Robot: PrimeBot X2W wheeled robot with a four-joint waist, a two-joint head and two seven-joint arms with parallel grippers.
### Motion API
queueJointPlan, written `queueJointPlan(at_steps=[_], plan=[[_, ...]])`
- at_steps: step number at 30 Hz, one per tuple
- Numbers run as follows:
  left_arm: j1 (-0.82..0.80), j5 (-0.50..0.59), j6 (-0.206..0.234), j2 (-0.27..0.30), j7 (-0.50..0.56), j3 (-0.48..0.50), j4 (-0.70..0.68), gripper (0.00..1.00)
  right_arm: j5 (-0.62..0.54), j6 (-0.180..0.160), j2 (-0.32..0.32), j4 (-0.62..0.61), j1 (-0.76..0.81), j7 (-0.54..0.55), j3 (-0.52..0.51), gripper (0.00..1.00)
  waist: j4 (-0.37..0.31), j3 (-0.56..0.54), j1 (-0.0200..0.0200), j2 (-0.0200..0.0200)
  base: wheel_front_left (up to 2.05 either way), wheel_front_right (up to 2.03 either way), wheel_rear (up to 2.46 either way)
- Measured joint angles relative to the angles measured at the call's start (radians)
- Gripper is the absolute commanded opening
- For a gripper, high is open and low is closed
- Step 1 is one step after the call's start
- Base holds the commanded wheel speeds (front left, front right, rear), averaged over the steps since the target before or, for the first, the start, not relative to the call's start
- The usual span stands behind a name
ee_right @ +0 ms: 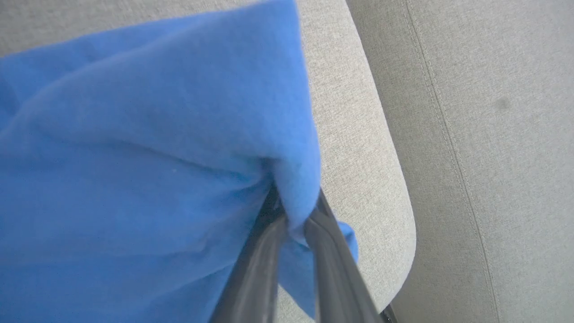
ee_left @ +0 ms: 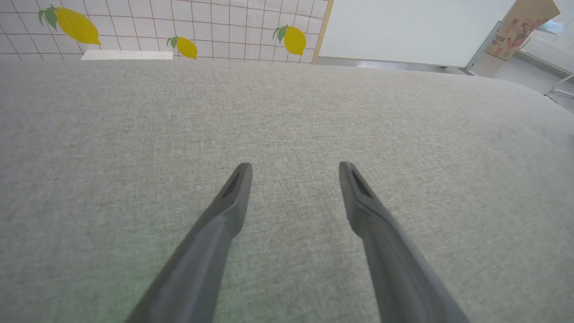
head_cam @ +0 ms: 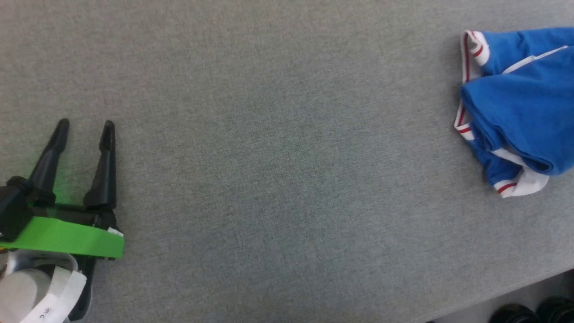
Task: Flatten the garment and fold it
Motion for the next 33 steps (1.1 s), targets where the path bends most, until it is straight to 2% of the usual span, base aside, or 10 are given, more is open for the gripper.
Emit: queueJointPlan(at_steps=[2,3,4,5,12,17,26,33], plan=[[0.0,0.0,0.003,0.006,0.004,0.008,-0.014,1.0,-0.017,0.0,0.009,-0.001,-0.004,-0.019,-0.026,0.0,0.0,0.02,0.0,0.0,0.0,0.0,0.0],[0.0,0.0,0.005,0.009,0.007,0.01,-0.019,1.0,-0.028,0.0,0.01,0.001,-0.006,-0.025,-0.028,0.35,0.001,0.028,-0.0001,0.0,0.0,0.0,0.0],[0.001,0.0,0.008,0.011,0.007,0.011,-0.022,1.0,-0.033,0.0,0.012,0.005,-0.009,-0.025,-0.031,0.54,0.001,0.033,-0.0001,0.0,0.0,0.0,0.0],[0.001,0.0,0.008,0.013,0.007,0.012,-0.025,1.0,-0.035,0.0,0.017,0.005,-0.01,-0.03,-0.037,1.0,0.0,0.037,-0.0001,0.0,0.0,0.0,0.0],[0.004,0.0,0.009,0.023,0.012,0.009,-0.022,1.0,-0.042,0.0,0.028,0.027,-0.012,-0.087,-0.057,1.0,-0.006,0.023,-0.0001,0.0,0.0,0.0,0.0],[0.005,0.0,0.012,0.013,0.001,0.001,0.01,1.0,0.016,0.0,0.026,0.024,-0.041,-0.16,-0.051,1.0,-0.006,-0.017,-0.0001,0.0,0.0,0.0,0.0],[0.005,-0.014,0.007,-0.062,-0.063,-0.035,0.115,1.0,0.151,0.0,-0.014,0.021,-0.133,-0.342,0.082,1.0,0.005,-0.145,-0.0003,0.0,0.0,0.0,0.0],[0.029,-0.03,0.008,-0.119,-0.105,-0.045,0.188,1.0,0.245,0.0,0.007,0.021,-0.149,-0.529,0.192,1.0,0.024,-0.276,-0.0003,0.0,0.0,0.0,0.0]])
